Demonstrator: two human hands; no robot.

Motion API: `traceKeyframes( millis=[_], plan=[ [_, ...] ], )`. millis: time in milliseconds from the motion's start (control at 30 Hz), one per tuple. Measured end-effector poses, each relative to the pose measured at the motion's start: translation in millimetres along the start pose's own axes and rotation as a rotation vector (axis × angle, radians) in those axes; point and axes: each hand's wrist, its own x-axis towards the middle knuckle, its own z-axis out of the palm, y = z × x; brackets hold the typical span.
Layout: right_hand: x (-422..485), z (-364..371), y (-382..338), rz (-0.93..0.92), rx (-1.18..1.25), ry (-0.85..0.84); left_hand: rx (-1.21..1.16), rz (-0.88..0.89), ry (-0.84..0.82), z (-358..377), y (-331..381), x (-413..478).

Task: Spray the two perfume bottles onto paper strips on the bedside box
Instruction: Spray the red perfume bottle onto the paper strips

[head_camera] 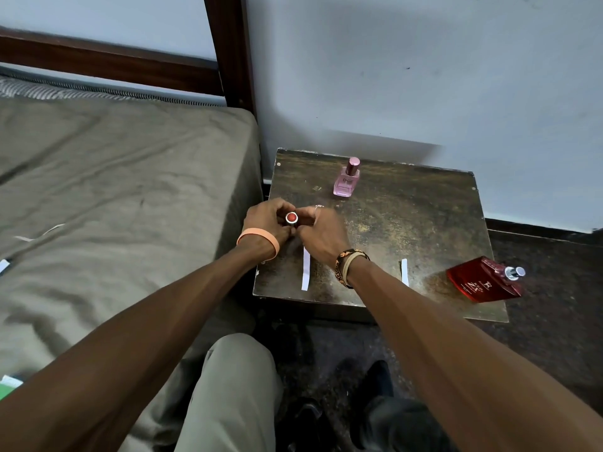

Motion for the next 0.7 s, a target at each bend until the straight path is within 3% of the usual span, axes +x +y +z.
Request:
traceKeyframes(
  millis=[200,400,700],
  plan=[
    [-1.1,0.8,-1.1,0.004,-0.002,0.012,-0.008,-0.013,-0.009,0.4,1.9,-1.5],
    [-5.9,-25.6,-0.3,0.049,0.012,0.146,-0.025,0.02,-0.008,-16.6,7.3,-9.6],
    [-50.3,-112.6,8.8,0.052,-0.026,0.387,-0.007,0.169,0.165,-28.1,76.3,-23.5]
  ],
)
